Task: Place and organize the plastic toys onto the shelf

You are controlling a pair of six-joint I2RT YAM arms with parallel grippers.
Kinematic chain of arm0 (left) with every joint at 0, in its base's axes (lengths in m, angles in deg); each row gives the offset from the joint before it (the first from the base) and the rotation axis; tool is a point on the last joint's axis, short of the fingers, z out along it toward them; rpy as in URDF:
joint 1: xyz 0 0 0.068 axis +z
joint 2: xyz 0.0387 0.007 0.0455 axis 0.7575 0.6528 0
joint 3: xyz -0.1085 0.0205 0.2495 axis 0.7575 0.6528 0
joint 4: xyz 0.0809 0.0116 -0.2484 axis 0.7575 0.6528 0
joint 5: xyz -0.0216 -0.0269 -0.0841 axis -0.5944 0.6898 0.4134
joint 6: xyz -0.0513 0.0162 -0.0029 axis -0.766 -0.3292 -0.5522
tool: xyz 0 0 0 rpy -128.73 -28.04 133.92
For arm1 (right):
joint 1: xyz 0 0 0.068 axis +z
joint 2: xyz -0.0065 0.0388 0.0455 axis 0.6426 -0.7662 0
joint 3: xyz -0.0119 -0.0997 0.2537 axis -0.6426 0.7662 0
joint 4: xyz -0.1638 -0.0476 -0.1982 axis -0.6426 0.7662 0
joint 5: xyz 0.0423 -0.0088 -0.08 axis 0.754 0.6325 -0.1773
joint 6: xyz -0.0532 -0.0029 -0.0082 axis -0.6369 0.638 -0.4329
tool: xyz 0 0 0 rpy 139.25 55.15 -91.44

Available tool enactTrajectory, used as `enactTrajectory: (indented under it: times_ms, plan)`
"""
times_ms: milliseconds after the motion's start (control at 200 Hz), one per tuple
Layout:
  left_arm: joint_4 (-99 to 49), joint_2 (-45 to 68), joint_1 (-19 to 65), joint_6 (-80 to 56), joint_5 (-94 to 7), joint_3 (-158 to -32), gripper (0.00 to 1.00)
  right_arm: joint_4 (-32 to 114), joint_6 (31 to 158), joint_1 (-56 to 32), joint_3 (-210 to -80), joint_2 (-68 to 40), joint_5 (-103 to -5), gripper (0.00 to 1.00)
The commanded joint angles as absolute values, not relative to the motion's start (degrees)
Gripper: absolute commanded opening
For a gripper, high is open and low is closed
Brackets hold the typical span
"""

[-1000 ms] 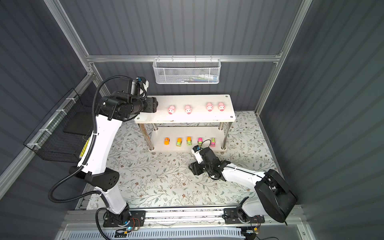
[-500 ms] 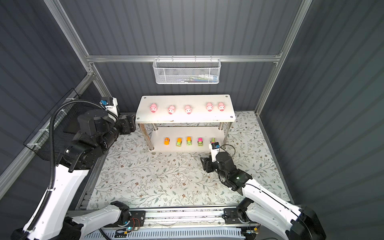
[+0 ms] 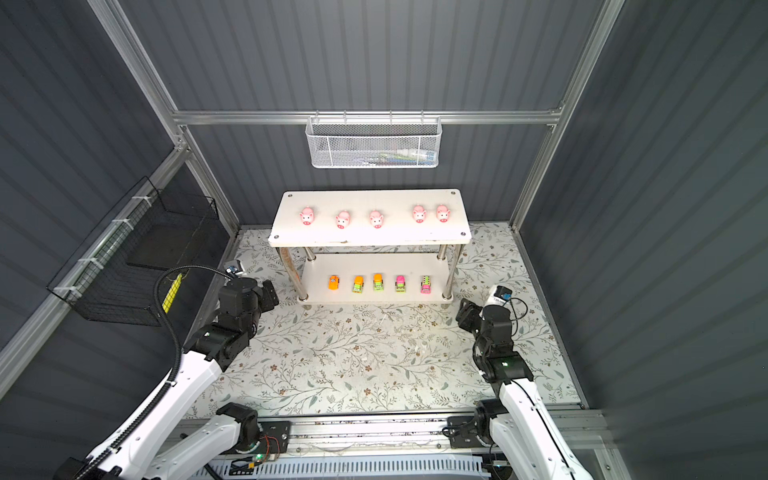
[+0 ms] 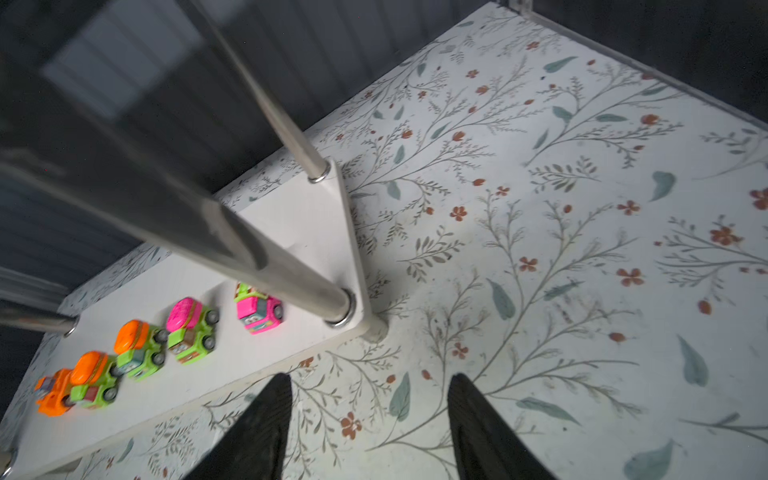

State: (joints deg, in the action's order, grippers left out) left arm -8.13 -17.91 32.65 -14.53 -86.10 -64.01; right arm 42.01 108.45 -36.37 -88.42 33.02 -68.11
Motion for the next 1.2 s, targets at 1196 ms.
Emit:
enactTrajectory:
  times_ms: [1196]
  plan:
    - [-70.4, 26.0, 44.5, 2.0, -73.7, -50.0, 0.97, 14.3, 93.1, -41.6, -92.1, 10.4, -78.7, 0.65]
